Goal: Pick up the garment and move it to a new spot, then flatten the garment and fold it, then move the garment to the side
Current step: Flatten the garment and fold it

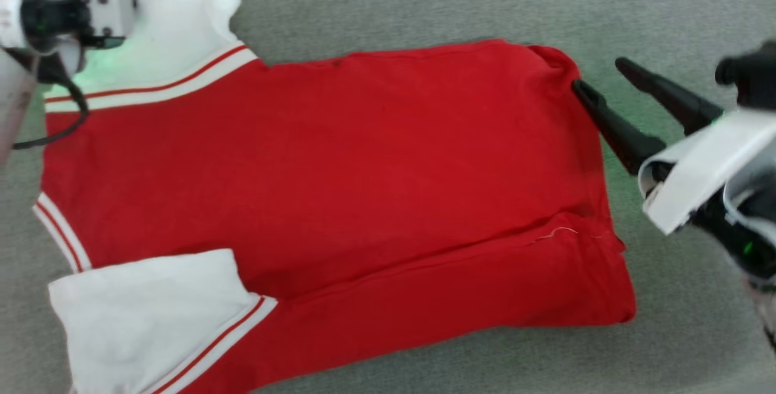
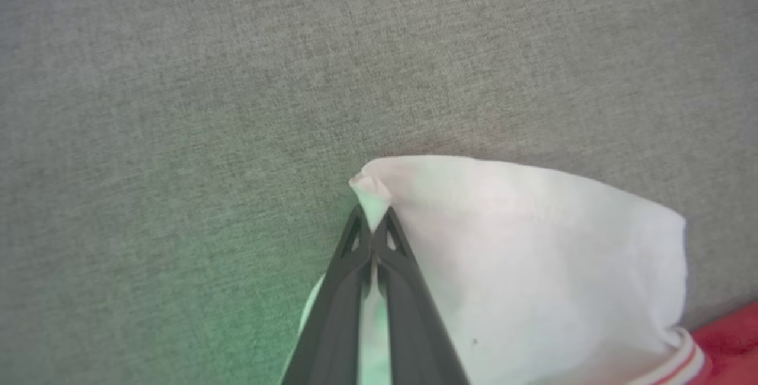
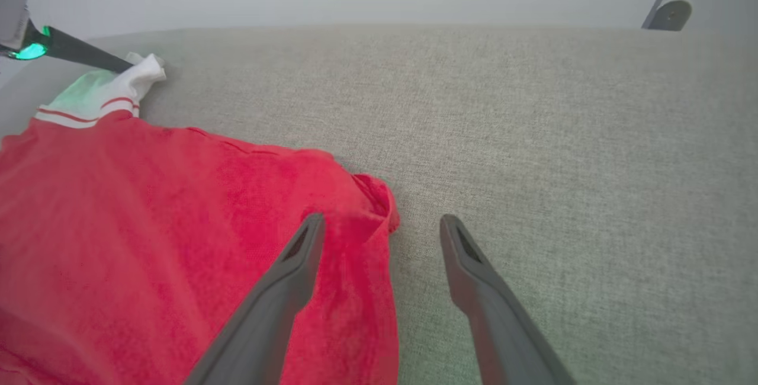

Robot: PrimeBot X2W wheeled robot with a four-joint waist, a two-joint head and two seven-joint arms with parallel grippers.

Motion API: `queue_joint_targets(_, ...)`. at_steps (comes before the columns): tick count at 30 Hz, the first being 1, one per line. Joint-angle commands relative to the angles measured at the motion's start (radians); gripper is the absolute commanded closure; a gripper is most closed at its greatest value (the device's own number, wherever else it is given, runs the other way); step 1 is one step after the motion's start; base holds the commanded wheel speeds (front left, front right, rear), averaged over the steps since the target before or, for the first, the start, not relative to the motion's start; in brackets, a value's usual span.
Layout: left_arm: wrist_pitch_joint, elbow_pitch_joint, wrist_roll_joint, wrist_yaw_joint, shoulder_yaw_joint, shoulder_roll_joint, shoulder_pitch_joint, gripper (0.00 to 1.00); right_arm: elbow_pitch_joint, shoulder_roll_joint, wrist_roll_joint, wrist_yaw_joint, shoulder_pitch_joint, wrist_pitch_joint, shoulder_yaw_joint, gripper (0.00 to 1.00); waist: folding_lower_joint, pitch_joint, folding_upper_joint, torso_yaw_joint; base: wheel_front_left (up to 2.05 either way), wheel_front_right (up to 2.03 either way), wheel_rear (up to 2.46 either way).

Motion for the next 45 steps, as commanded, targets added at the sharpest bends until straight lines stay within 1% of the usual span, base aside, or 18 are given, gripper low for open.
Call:
queue_joint_targets(1, 0.003, 0.008, -0.009, -0.008, -0.011, -0.023, 0.015, 1.00, 0.010, -0.003, 0.010, -0.001, -0.026, 0.029, 0.004, 0.00, 0.0000, 0.003, 0.0000, 0.018, 0.00, 0.00, 0.00)
queue_joint_targets(6, -0.010, 0.034, -0.007, -0.022, -0.013, -0.066, -0.011, 1.00, 0.082, -0.004, 0.018, -0.001, -0.122, 0.177, 0.022, 0.00, 0.0000, 0.016, 0.0000, 0.051, 0.00, 0.00, 0.00)
queue_joint_targets(10, -0.019, 0.057, -0.005, -0.037, -0.013, -0.086, -0.026, 1.00, 0.152, 0.011, 0.033, -0.001, -0.187, 0.292, 0.040, 0.00, 0.0000, 0.028, 0.0000, 0.068, 0.00, 0.00, 0.00)
queue_joint_targets(19, -0.037, 0.114, -0.008, -0.061, -0.013, -0.120, -0.040, 1.00, 0.311, 0.071, 0.074, -0.001, -0.284, 0.545, 0.099, 0.00, 0.0000, 0.040, 0.0000, 0.082, 0.00, 0.00, 0.00)
queue_joint_targets(20, -0.039, 0.119, -0.008, -0.064, -0.012, -0.125, -0.041, 1.00, 0.329, 0.077, 0.079, -0.001, -0.291, 0.574, 0.103, 0.15, 0.0000, 0.040, 0.0000, 0.082, 0.00, 0.00, 0.00)
queue_joint_targets(21, -0.040, 0.126, -0.009, -0.067, -0.012, -0.128, -0.043, 1.00, 0.341, 0.080, 0.076, -0.001, -0.302, 0.601, 0.112, 0.77, 0.0000, 0.040, 0.0000, 0.083, 0.00, 0.00, 0.00)
queue_joint_targets(22, -0.044, 0.132, -0.010, -0.070, -0.012, -0.132, -0.043, 1.00, 0.353, 0.082, 0.074, -0.001, -0.310, 0.627, 0.122, 1.00, 0.0000, 0.040, 0.0000, 0.084, 0.00, 0.00, 0.00)
queue_joint_targets(24, -0.047, 0.143, -0.013, -0.073, -0.011, -0.138, -0.044, 1.00, 0.370, 0.084, 0.072, 0.000, -0.325, 0.665, 0.128, 1.00, 0.0000, 0.038, 0.0000, 0.086, 0.00, 0.00, 0.00)
queue_joint_targets(27, -0.054, 0.161, -0.017, -0.081, -0.009, -0.146, -0.045, 1.00, 0.392, 0.088, 0.066, 0.000, -0.362, 0.677, 0.114, 1.00, 0.0000, 0.034, 0.0000, 0.089, 0.00, 0.00, 0.00)
queue_joint_targets(31, -0.084, 0.177, -0.026, -0.096, 0.006, -0.157, -0.053, 1.00, 0.416, 0.101, 0.057, 0.000, -0.387, 0.654, 0.096, 1.00, 0.0000, 0.021, 0.0000, 0.096, 0.00, 0.00, 0.00)
queue_joint_targets(33, -0.092, 0.187, -0.032, -0.104, 0.010, -0.162, -0.054, 1.00, 0.419, 0.097, 0.053, 0.000, -0.392, 0.634, 0.096, 1.00, 0.0000, 0.009, 0.0000, 0.105, 0.00, 0.00, 0.00)
queue_joint_targets(37, -0.116, 0.197, -0.037, -0.125, 0.019, -0.172, -0.060, 1.00, 0.416, 0.076, 0.064, 0.000, -0.379, 0.596, 0.102, 1.00, 0.0000, -0.024, 0.0000, 0.126, 0.00, 0.00, 0.00)
queue_joint_targets(45, -0.148, 0.189, -0.063, -0.160, 0.037, -0.176, -0.047, 1.00, 0.376, 0.000, 0.089, 0.000, -0.350, 0.505, 0.132, 1.00, 0.0000, -0.103, 0.0000, 0.183, 0.00, 0.00, 0.00)
